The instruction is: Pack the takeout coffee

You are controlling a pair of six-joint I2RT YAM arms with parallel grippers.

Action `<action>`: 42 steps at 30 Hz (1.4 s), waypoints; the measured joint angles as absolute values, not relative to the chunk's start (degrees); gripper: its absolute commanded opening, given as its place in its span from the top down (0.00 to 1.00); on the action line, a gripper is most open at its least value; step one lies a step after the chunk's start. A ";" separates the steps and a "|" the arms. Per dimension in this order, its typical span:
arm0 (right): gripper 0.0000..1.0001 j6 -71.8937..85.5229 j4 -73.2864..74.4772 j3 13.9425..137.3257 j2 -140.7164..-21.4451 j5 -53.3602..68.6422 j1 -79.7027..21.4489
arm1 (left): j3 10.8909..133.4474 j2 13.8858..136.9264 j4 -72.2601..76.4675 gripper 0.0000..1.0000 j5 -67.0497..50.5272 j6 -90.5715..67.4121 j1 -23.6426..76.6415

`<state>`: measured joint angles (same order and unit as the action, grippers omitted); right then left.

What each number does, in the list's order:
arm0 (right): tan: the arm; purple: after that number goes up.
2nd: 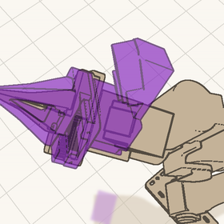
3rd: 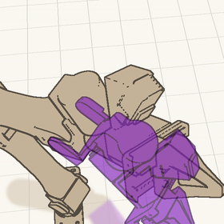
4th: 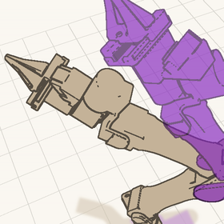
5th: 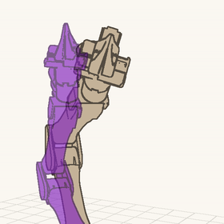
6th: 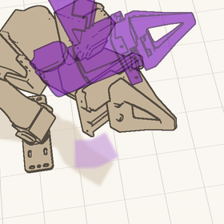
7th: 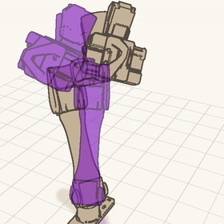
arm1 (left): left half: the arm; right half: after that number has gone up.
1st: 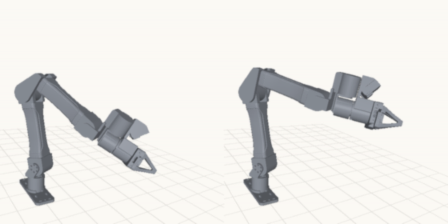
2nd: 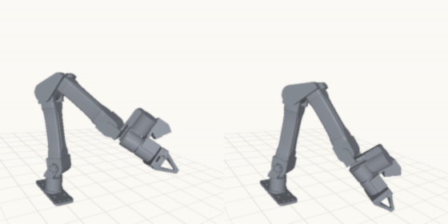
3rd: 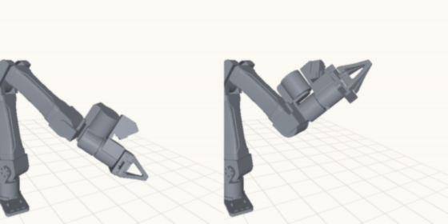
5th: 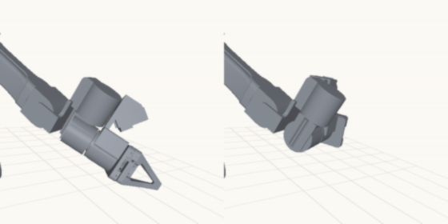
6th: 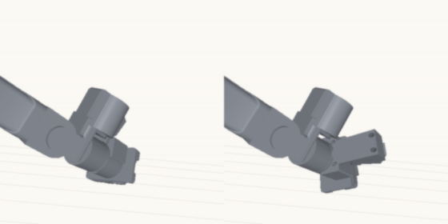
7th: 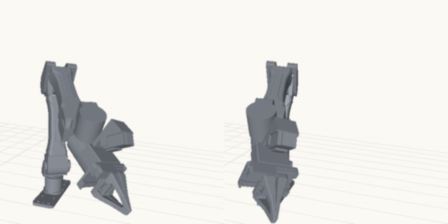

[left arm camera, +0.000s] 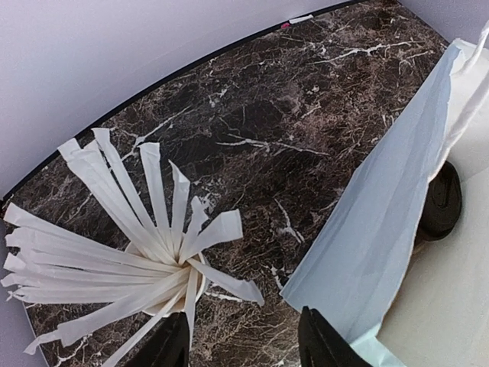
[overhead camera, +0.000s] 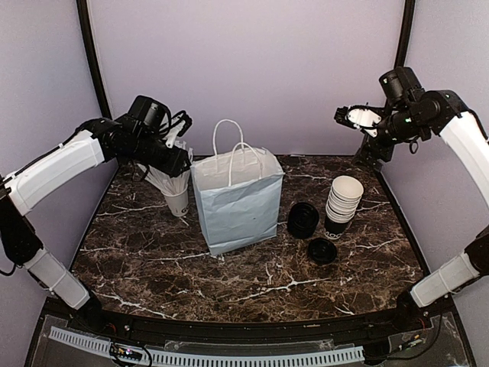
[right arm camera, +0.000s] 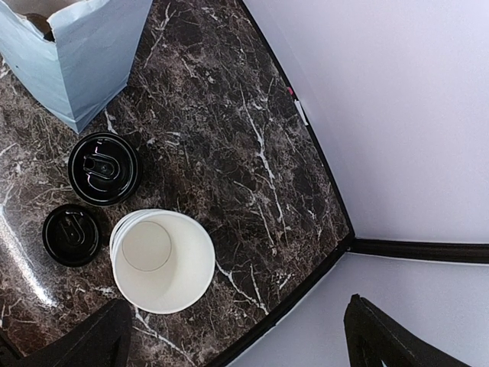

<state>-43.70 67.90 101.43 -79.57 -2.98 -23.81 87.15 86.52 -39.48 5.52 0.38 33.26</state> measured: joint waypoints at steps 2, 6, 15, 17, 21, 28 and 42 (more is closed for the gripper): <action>0.01 -43.70 67.90 101.43 -79.72 -3.01 -23.81 | 87.15 88.12 -39.09 0.54 5.39 0.38 33.26; 0.01 -43.70 67.90 101.43 -79.72 -3.01 -23.81 | 87.18 91.77 -38.59 0.69 5.45 0.34 33.26; 0.01 -43.88 67.92 100.97 -79.72 -3.03 -23.29 | 88.64 93.76 -38.02 1.00 6.39 0.30 33.21; 0.01 -43.90 67.92 100.97 -79.72 -3.05 -23.22 | 90.74 93.76 -39.53 1.00 6.76 0.30 33.21; 0.01 -43.92 67.92 100.97 -79.94 -3.05 -23.18 | 96.71 93.32 -44.66 1.00 9.43 0.30 33.21; 0.01 -43.92 67.92 100.99 -80.49 -3.05 -23.18 | 110.61 87.74 -54.15 1.00 14.37 1.56 33.21; 0.01 -43.92 67.94 101.62 -81.58 -3.51 -23.18 | 112.84 68.58 -51.83 1.00 -11.64 -0.40 33.21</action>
<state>-43.92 67.94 101.62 -81.58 -3.51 -23.18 112.84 68.58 -51.83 -11.64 -0.40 33.21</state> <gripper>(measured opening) 0.986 0.005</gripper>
